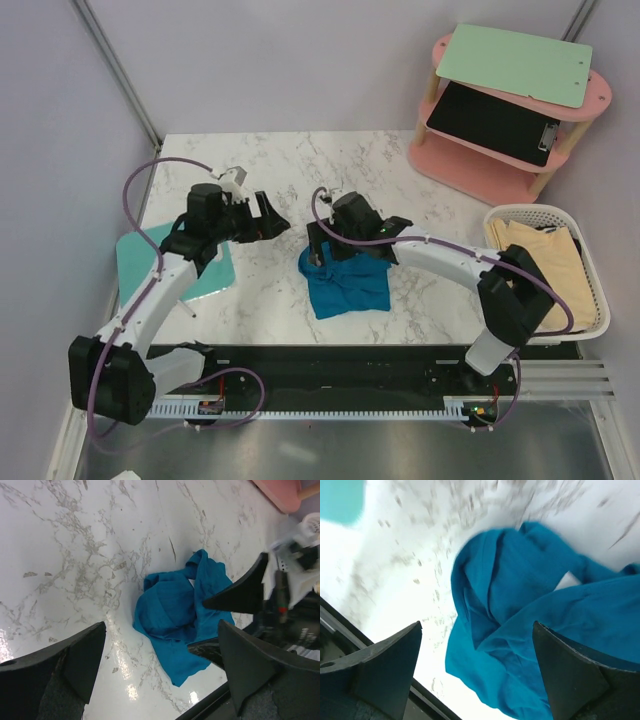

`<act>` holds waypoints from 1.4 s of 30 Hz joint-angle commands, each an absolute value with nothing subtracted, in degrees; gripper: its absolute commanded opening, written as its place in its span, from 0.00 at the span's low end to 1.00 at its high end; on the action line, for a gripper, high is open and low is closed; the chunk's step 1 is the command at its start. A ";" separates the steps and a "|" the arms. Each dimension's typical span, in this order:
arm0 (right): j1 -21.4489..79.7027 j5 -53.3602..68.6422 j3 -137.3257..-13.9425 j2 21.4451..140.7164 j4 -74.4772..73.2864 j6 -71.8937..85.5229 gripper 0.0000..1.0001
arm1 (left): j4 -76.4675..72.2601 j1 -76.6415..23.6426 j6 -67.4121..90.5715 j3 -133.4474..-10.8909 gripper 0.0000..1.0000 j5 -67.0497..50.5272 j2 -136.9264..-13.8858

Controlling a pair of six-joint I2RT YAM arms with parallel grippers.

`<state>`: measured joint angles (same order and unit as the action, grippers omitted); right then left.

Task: Fold and stack the t-shirts
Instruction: Move the tshirt to the center of the board, then flatten out the tshirt

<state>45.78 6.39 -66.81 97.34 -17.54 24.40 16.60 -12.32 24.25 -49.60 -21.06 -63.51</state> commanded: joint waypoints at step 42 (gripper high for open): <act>26.90 -4.83 -57.83 83.06 -19.95 26.37 0.98 | 15.82 -33.57 24.35 -66.88 0.02 -0.44 -101.35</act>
